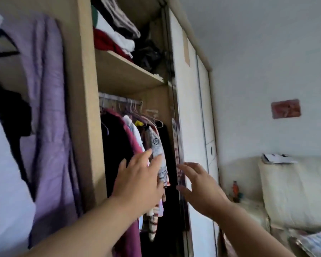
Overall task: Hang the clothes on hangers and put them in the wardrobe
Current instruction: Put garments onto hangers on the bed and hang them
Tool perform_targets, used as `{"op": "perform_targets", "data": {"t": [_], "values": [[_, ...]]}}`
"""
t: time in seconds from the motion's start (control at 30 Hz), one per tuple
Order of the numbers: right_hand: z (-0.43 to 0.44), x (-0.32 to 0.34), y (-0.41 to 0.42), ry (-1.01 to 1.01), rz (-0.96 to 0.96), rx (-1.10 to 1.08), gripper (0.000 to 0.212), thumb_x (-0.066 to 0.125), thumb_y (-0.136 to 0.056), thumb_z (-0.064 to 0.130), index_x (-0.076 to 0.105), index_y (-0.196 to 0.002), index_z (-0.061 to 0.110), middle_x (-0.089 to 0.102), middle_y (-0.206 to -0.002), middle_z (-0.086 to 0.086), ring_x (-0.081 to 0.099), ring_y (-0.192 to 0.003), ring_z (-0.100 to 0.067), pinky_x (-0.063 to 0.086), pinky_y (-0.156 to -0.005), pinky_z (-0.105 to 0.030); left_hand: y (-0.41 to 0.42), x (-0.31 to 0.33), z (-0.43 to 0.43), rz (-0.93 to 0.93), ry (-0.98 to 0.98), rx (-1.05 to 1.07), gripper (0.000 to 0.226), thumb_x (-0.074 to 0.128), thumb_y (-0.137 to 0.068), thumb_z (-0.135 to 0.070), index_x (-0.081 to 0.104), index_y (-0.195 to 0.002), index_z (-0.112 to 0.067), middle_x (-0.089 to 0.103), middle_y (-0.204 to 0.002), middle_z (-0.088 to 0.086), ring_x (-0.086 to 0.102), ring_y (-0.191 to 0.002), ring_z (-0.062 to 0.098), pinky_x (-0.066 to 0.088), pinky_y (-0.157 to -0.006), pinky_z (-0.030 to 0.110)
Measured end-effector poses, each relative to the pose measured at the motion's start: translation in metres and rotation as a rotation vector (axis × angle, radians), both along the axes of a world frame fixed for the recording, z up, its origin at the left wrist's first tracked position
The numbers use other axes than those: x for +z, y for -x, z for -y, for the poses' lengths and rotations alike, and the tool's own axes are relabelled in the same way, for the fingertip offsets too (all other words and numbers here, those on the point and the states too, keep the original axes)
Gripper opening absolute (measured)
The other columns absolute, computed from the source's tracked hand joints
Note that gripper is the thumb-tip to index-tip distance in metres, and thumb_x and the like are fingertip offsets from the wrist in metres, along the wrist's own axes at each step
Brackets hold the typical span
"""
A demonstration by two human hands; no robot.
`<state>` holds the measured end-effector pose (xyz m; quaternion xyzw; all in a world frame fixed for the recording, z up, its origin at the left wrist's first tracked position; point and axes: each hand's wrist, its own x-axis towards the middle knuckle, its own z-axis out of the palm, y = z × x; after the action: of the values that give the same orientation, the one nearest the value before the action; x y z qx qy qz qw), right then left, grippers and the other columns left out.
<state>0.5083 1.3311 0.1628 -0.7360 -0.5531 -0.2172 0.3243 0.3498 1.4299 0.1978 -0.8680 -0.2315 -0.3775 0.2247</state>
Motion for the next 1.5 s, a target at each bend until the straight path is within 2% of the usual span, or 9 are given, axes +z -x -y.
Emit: {"op": "perform_targets", "data": {"t": [0.27,0.43,0.53,0.73,0.93,1.07,1.2,1.37,1.5], "values": [[-0.113,0.09,0.025,-0.156,0.036,0.317,0.06,0.06,-0.084,0.039,0.039,-0.14,0.032,0.043,-0.138,0.003,0.046,-0.123,-0.018,0.04,-0.1,-0.031,0.042,0.104,-0.043,0.233,-0.268,0.303,0.075,0.069,-0.069,-0.031,0.044,-0.138,-0.019,0.029,-0.152,0.012,0.015,-0.144,0.034,0.016,-0.114,0.048],[-0.176,0.138,0.026,-0.162,0.09,0.488,0.053,0.058,-0.088,0.04,0.048,-0.136,0.02,0.049,-0.137,-0.003,0.044,-0.127,-0.02,0.037,-0.102,-0.03,0.046,0.143,-0.057,0.365,-0.281,0.406,0.089,0.062,-0.081,-0.03,0.01,-0.15,-0.01,-0.009,-0.158,0.012,-0.008,-0.146,0.027,0.005,-0.116,0.036],[-0.207,0.162,0.028,-0.109,0.071,0.572,0.046,0.056,-0.09,0.039,0.053,-0.129,0.015,0.057,-0.129,-0.007,0.048,-0.12,-0.026,0.04,-0.091,-0.03,0.042,0.158,-0.057,0.482,-0.214,0.426,0.09,0.058,-0.084,-0.022,-0.003,-0.15,-0.014,-0.022,-0.157,0.004,0.004,-0.146,0.025,0.022,-0.112,0.039],[-0.253,0.191,0.034,0.005,0.041,0.653,0.026,0.058,-0.089,0.026,0.061,-0.108,0.008,0.065,-0.109,-0.013,0.058,-0.103,-0.03,0.037,-0.072,-0.024,0.034,0.169,-0.055,0.571,-0.234,0.554,0.092,0.054,-0.082,-0.014,-0.008,-0.15,-0.011,-0.006,-0.159,0.005,0.019,-0.142,0.027,0.031,-0.106,0.04],[-0.298,0.202,0.046,0.104,-0.075,0.564,0.024,0.048,-0.092,0.009,0.057,-0.114,0.006,0.06,-0.121,-0.015,0.057,-0.113,-0.03,0.043,-0.093,-0.033,0.028,0.166,-0.061,0.637,-0.296,0.571,0.093,0.058,-0.079,-0.007,0.0,-0.15,-0.009,0.011,-0.158,0.01,0.013,-0.143,0.019,0.013,-0.109,0.019],[-0.317,0.207,0.048,0.021,-0.21,0.583,0.026,0.044,-0.091,0.005,0.06,-0.112,0.003,0.063,-0.118,-0.016,0.059,-0.11,-0.031,0.047,-0.089,-0.035,0.026,0.164,-0.061,0.675,-0.287,0.597,0.093,0.058,-0.079,-0.011,0.0,-0.151,-0.016,0.015,-0.157,0.006,0.022,-0.138,0.022,0.024,-0.105,0.027],[-0.319,0.211,0.041,-0.057,-0.323,0.635,0.029,0.039,-0.093,0.015,0.06,-0.112,0.006,0.062,-0.114,-0.015,0.059,-0.106,-0.031,0.04,-0.073,-0.028,0.028,0.166,-0.063,0.641,-0.319,0.607,0.09,0.059,-0.078,-0.01,0.005,-0.151,-0.01,0.018,-0.156,0.011,0.018,-0.137,0.021,0.011,-0.103,0.015],[-0.303,0.224,0.025,-0.13,-0.268,0.62,0.026,0.044,-0.093,0.015,0.063,-0.106,0.003,0.064,-0.111,-0.019,0.06,-0.105,-0.035,0.045,-0.078,-0.031,0.028,0.166,-0.061,0.644,-0.328,0.611,0.09,0.06,-0.077,-0.007,0.007,-0.15,-0.007,0.018,-0.156,0.013,0.017,-0.139,0.022,0.0,-0.102,0.006],[-0.286,0.225,-0.005,-0.234,-0.319,0.629,0.022,0.049,-0.091,0.017,0.065,-0.097,0.004,0.067,-0.102,-0.021,0.06,-0.099,-0.037,0.043,-0.073,-0.031,0.024,0.165,-0.058,0.672,-0.29,0.636,0.09,0.059,-0.078,-0.009,0.007,-0.151,-0.013,0.017,-0.156,0.008,0.021,-0.139,0.025,0.021,-0.11,0.029]]}}
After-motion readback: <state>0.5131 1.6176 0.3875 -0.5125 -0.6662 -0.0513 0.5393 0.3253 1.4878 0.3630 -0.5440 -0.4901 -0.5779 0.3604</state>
